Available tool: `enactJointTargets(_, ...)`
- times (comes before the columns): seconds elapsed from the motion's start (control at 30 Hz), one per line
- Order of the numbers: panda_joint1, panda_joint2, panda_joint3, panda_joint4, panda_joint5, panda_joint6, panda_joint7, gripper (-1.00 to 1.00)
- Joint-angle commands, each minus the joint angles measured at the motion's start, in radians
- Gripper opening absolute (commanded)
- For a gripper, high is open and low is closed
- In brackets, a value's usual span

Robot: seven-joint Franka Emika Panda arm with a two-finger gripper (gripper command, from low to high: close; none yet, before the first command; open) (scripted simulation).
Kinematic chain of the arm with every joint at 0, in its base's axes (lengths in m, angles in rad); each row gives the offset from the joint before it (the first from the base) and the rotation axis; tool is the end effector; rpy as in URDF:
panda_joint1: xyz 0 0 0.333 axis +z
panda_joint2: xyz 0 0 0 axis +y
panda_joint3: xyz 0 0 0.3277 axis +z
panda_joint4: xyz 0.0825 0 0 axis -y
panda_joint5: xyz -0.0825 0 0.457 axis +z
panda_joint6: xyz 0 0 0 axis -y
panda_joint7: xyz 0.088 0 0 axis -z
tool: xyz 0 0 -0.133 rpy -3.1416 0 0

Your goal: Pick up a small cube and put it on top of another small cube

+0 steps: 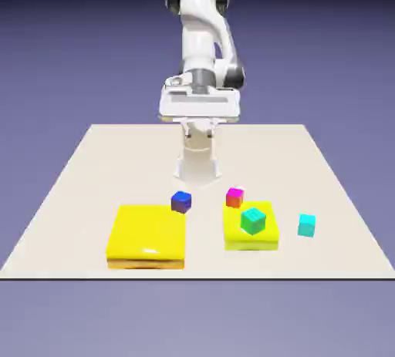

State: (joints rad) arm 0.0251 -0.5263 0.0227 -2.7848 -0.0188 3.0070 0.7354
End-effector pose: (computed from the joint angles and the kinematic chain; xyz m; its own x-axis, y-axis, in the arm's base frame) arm 0.4666 0.0229 0.3938 0.5799 -0.6257 0.5217 -0.4483 -0.7798 -0.4370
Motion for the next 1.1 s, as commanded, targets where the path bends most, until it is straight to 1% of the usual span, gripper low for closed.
enactJointTargets(0.0, 0.011, 0.036, 0.019, 0.021, -0.016, -0.025, -0.005, 0.00)
enactJointTargets(0.8, 0.271, 0.906, 0.470, 0.521, -0.390, -0.622, -0.116, 0.00)
enactJointTargets(0.87, 0.275, 0.921, 0.477, 0.530, -0.397, -0.632, -0.118, 0.00)
enactJointTargets(1.0, 0.335, 1.066, 0.381, 0.538, -0.517, -0.508, -0.035, 0.00)
enactJointTargets(1.03, 0.337, 1.073, 0.376, 0.538, -0.523, -0.503, -0.031, 0.00)
enactJointTargets(1.07, 0.337, 1.073, 0.376, 0.538, -0.523, -0.503, -0.031, -1.00)
